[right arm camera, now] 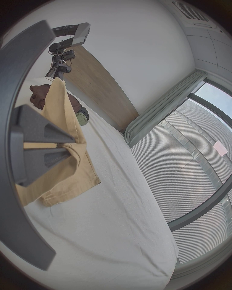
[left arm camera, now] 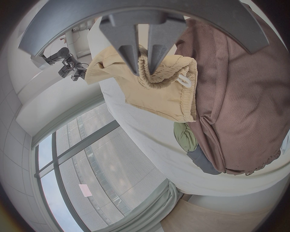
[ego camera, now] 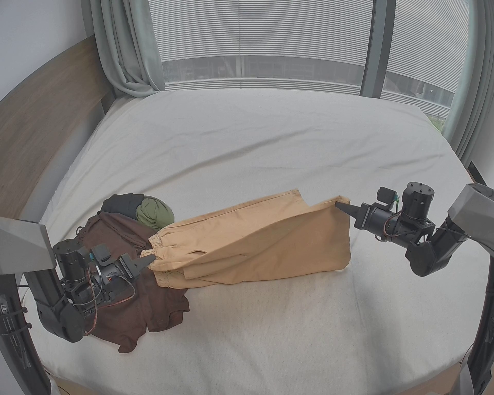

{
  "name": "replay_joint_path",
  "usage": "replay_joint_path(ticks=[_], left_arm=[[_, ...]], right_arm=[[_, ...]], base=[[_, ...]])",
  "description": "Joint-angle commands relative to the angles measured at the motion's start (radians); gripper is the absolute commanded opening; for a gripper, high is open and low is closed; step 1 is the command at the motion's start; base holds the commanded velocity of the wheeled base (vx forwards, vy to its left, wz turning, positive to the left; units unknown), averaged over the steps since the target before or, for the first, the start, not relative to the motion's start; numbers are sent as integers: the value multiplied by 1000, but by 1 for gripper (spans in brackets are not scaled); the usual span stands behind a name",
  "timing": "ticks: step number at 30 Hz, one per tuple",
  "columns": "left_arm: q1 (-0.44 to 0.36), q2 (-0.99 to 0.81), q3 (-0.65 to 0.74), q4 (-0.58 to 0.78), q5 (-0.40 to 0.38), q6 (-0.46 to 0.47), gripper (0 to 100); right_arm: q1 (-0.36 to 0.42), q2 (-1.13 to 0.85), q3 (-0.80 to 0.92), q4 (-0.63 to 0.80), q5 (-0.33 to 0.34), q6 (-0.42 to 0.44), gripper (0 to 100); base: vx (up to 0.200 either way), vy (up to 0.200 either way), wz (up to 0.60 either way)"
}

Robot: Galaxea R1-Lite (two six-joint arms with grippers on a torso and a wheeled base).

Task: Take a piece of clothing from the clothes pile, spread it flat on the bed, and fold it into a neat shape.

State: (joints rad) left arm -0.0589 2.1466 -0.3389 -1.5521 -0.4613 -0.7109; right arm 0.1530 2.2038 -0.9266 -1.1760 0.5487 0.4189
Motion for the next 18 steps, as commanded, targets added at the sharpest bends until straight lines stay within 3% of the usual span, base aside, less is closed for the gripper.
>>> replay_joint_path(ticks=[1,18], left_arm=[[1,6,-20,0,24,-18,0],[5,58,-68,0,44,-50,0]], right_arm=[[5,24,-101,59,0,0,0],[5,142,-469,329,-4,0,0]], base=[[0,0,0],[0,0,0]])
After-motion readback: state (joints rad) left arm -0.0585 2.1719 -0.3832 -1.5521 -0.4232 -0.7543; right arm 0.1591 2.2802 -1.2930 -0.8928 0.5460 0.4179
